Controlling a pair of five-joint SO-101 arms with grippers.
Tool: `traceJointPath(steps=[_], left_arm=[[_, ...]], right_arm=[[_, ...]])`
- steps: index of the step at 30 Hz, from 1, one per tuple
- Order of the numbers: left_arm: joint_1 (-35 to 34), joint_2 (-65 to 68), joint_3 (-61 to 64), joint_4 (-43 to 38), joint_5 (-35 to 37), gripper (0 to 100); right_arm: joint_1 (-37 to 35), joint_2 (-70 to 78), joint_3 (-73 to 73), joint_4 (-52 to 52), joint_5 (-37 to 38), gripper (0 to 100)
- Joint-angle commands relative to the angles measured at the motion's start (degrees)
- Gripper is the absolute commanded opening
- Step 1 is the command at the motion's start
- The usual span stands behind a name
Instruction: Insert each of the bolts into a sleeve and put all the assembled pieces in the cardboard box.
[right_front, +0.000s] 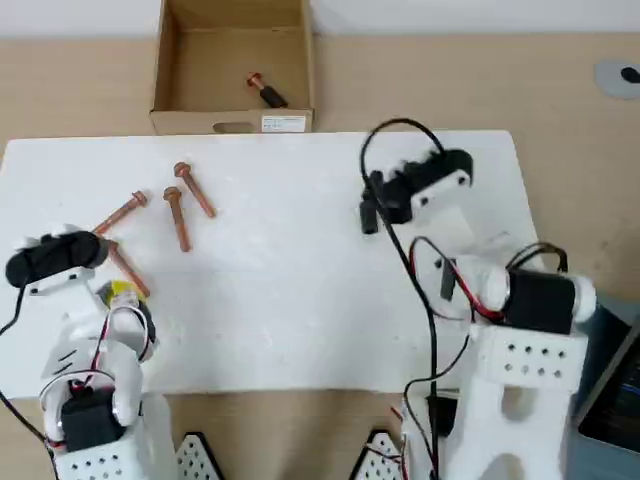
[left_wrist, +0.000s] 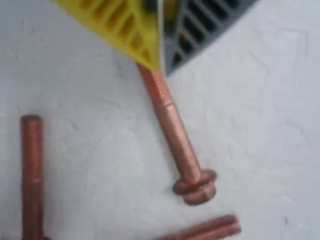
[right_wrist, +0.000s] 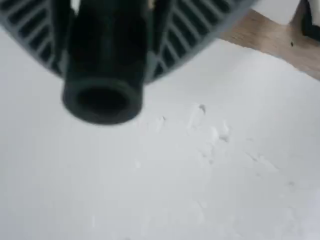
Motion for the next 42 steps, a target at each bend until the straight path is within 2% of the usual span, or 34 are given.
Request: traceJointPath(steps=[1,7,16,22,32,42], left_arm=[[1.85,6.02,-8.44,2.64,-0.35,1],[2.73,23.96,-23.56,3.34,0.0,0],[2.73,51.47,-42.73,3.52,0.0,1],[4.04,67.56,-52.84,3.69,-0.18,0],[12.48,93.41,-73.23,14.51,-0.35,0],[12.75,117.32,-93.63,20.31,-0.35,0]], right_arm=[[1.71,-4.62,4.62,-3.08,-0.7,1.0],[1.71,-8.84,12.0,-5.01,-0.7,1.0],[3.47,-12.09,13.41,-6.77,-1.14,1.0],[7.16,-12.35,13.41,-6.86,-1.14,1.0],[8.4,-12.35,13.41,-6.86,-1.14,1.0],[8.4,-12.35,13.76,-7.03,-1.14,1.0]])
